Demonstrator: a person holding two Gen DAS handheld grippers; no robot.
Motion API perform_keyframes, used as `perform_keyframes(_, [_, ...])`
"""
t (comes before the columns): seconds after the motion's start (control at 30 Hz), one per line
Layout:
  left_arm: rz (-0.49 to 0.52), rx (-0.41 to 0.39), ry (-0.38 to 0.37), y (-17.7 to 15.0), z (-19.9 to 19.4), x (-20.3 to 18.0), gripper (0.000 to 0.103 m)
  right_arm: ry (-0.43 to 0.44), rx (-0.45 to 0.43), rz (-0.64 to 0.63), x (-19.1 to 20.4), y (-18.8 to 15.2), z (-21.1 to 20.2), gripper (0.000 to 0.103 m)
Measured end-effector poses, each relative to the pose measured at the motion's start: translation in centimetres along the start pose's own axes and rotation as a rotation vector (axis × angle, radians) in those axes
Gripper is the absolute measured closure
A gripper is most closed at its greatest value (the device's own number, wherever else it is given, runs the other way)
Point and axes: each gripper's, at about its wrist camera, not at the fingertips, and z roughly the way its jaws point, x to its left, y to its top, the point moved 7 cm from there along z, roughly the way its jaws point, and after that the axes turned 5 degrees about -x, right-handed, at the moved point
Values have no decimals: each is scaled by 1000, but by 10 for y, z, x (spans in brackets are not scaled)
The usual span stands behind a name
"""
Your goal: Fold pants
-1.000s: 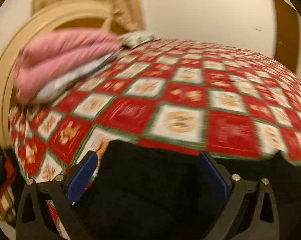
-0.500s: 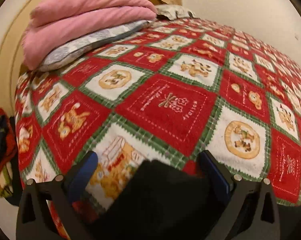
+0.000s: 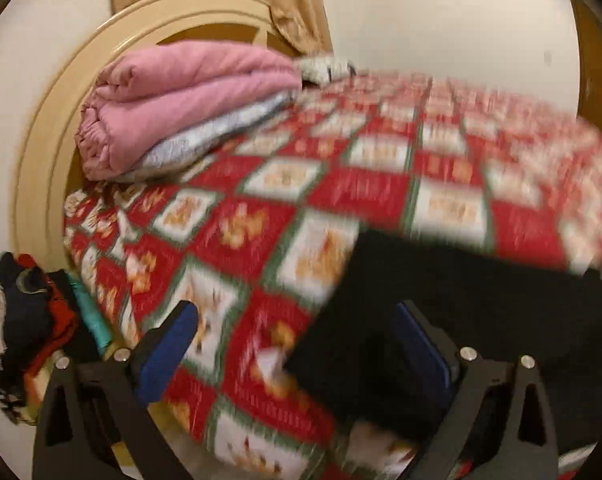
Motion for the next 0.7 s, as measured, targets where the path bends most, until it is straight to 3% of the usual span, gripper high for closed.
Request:
perform_keyframes(0.03, [20,24,21,-10,6,-2,1,17,30,16,2,-10,3,29])
perform_keyframes(0.1, [13,-54,46,-15,6,2,0,13,75,9,7,-24,9,29])
perform_keyframes(0.27, [70,-58,119,0,5,3,0,-78,96,-205,28,-42,2,21])
perform_keyframes(0.43, [86,-52,177,15,11,2,0,-55,56,-103,15,-37,-18,20])
perform_keyframes(0.5, [57,-64,154,17,0,0,0,-60,-54,-18,-7,-22,-50,20])
perform_keyframes(0.57, [29,-95,113,18,-17,-5,0,-150,-144,68,-52,-13,-89,20])
perform_keyframes(0.7, [-38,-150,-23,21,-54,-31,0,-401,-172,276,-180,-34,-164,20])
